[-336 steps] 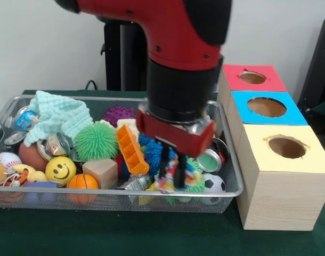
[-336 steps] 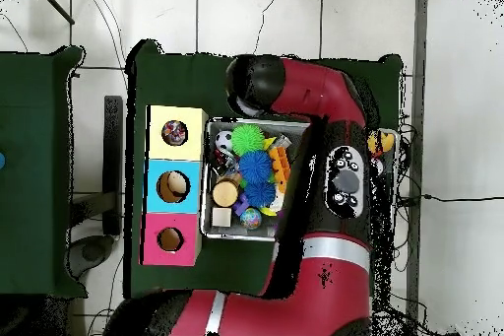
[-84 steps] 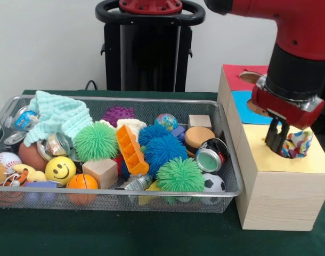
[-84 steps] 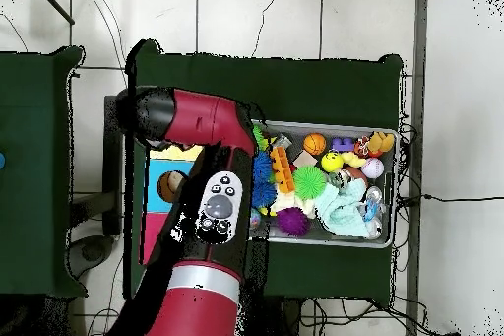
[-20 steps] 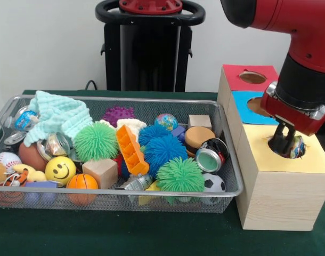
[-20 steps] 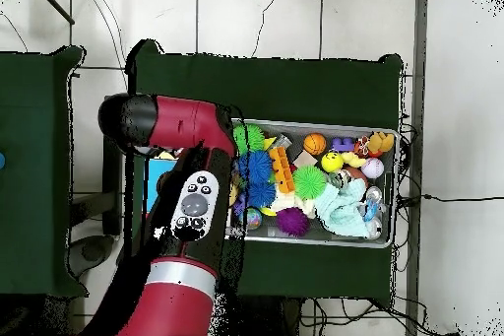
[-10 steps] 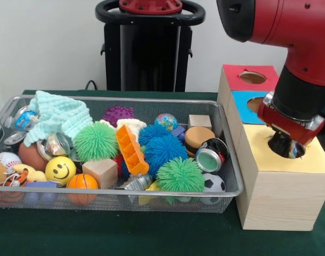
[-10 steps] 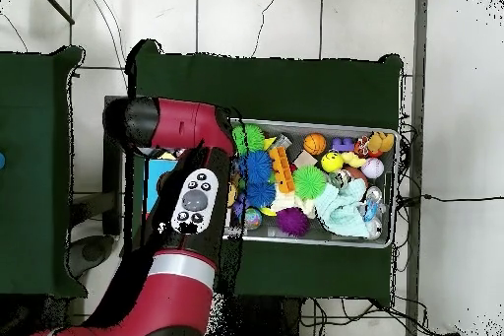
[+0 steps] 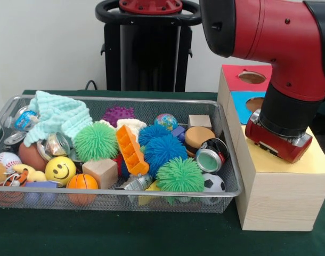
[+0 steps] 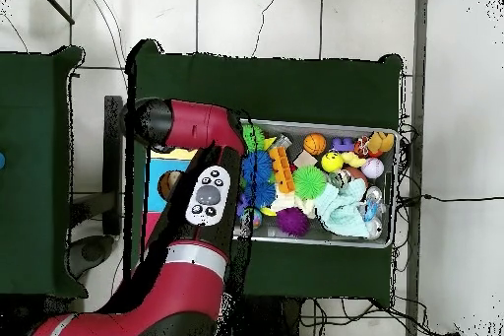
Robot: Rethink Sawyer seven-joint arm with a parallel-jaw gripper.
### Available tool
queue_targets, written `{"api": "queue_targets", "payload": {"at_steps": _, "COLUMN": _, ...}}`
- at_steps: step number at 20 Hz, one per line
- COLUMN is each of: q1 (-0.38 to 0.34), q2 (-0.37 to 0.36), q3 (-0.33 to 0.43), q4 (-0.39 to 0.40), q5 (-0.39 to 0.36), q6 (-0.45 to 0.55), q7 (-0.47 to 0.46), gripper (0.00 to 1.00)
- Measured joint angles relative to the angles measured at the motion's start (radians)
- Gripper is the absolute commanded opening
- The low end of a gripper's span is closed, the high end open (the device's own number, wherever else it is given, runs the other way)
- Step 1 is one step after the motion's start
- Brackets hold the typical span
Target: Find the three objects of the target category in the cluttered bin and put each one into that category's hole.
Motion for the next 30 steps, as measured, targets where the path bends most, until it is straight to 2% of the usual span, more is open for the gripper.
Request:
{"api": "queue_targets", "payload": {"at_steps": 7, "q1": -0.005, "q2": -0.003, "q3": 0.008, "q4": 0.002, "q5": -0.001, "q6": 0.000, "q7": 0.000, "gripper": 0.00}}
{"api": "queue_targets", "payload": {"at_steps": 17, "q1": -0.053, "q2": -0.045, "q3": 0.080, "q4": 0.046, "q5": -0.001, "q6": 0.006, "q7": 0.000, "gripper": 0.00}}
{"api": "queue_targets", "payload": {"at_steps": 23, "q1": -0.072, "q2": -0.079, "q3": 0.102, "q4": 0.051, "q5": -0.002, "q6": 0.073, "q7": 0.000, "gripper": 0.00}}
{"api": "queue_targets", "payload": {"at_steps": 30, "q1": -0.105, "q2": -0.151, "q3": 0.117, "q4": 0.050, "q5": -0.005, "q6": 0.188, "q7": 0.000, "gripper": 0.00}}
